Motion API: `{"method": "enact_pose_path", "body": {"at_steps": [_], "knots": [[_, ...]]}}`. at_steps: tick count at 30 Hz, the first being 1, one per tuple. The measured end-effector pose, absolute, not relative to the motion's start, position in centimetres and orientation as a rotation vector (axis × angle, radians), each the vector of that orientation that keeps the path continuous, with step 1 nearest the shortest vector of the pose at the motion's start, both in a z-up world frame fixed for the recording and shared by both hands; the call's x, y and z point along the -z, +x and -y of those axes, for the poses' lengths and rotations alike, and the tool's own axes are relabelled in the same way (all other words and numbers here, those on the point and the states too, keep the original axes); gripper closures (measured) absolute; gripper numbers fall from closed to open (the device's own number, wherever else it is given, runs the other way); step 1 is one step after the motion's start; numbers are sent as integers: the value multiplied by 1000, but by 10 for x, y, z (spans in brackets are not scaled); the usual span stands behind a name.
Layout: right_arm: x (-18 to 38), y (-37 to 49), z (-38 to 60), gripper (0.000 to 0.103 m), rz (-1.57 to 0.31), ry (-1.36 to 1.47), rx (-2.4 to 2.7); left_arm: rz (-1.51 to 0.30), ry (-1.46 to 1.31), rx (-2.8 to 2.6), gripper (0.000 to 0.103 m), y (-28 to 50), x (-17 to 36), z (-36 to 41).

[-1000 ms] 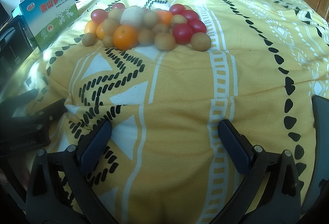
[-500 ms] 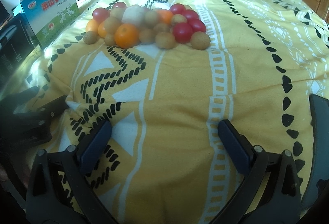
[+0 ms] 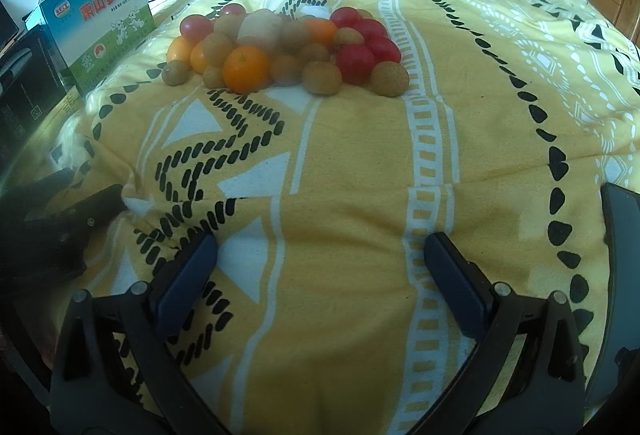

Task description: Organize fruits

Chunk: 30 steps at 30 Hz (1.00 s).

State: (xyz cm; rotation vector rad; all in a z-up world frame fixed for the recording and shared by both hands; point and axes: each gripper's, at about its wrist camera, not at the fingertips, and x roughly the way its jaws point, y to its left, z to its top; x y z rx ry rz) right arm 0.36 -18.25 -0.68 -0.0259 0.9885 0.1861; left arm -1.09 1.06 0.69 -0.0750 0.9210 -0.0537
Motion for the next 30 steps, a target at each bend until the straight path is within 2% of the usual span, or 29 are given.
{"method": "enact_pose_path", "body": {"at_steps": [23, 30], "knots": [[7, 4, 182, 0, -989, -27, -186, -921, -116, 72, 0, -7, -9, -14], [7, 4, 182, 0, -989, -27, -186, -872, -219, 119, 0, -15, -17, -31]]}}
